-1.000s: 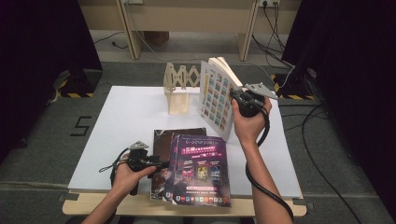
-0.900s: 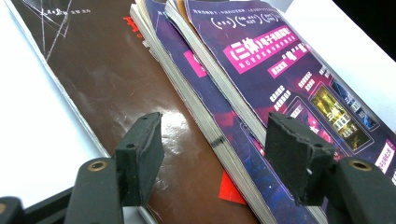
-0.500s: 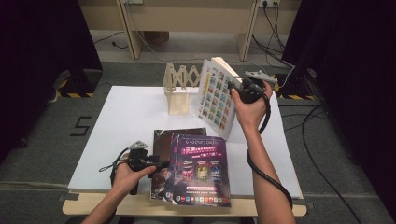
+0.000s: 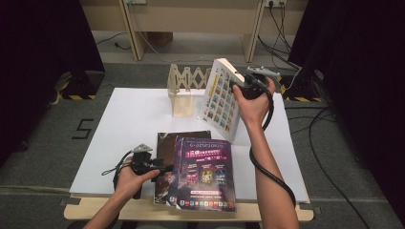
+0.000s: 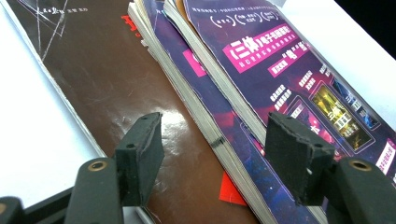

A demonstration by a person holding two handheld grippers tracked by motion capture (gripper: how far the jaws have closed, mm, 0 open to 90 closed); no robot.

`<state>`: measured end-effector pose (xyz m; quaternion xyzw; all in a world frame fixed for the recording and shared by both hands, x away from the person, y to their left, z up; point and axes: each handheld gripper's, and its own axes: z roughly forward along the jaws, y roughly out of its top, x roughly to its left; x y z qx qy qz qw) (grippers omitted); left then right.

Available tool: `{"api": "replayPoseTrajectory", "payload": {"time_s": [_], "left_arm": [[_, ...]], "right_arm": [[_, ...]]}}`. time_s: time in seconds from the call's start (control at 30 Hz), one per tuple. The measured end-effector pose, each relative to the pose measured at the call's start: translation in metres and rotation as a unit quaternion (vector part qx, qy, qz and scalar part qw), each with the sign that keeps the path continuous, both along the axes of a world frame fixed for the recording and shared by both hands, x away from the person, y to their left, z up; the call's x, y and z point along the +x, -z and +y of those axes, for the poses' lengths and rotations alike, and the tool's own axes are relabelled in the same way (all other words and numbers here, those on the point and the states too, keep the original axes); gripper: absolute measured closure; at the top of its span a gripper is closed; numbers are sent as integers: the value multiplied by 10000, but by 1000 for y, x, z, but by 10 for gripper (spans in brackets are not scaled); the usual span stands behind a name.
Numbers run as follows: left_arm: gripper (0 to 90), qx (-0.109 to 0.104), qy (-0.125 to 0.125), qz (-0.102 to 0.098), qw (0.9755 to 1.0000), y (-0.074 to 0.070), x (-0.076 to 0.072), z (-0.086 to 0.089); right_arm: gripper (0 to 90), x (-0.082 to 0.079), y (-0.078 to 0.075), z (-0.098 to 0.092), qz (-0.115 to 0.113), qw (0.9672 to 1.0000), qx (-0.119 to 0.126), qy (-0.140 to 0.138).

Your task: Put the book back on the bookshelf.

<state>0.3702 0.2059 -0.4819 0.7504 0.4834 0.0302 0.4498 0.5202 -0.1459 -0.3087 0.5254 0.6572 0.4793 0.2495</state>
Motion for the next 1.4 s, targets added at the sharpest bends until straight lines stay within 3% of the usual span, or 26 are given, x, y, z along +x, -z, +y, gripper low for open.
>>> {"api": "replayPoseTrajectory", "payload": {"time_s": [0.1, 0.23, 0.33, 0.6, 0.7, 0.8, 1.0, 1.2, 1.4], "left_arm": [[360, 4, 4, -11, 10000, 0, 0, 0], [360, 7, 2, -19, 10000, 0, 0, 1], [360, 13, 12, -17, 10000, 0, 0, 1], [361, 12, 4, -8, 10000, 0, 0, 0], [361, 14, 7, -7, 10000, 0, 0, 1], [361, 6, -4, -9, 10000, 0, 0, 1], [361, -6, 3, -6, 10000, 0, 0, 3], [361, -9, -1, -1, 10000, 1, 0, 3], [361, 4, -9, -9, 10000, 1, 0, 3]], "right_arm": [[611, 4, 2, 1, 85, 9999, 5, 77], [704, 3, 3, 2, 74, 9998, -12, 178], [723, 1, 3, 3, 26, 9998, -64, 204], [741, -3, 3, 7, -66, 9994, -196, 269], [745, -7, 2, 12, -184, 9991, -202, 310], [746, -10, -2, 13, -319, 9985, -1, 450], [746, -9, -15, 20, -617, 9959, -53, 663], [746, -11, -12, 13, -600, 9949, 101, 809], [746, -21, -9, 13, -590, 9957, -21, 715]]}}
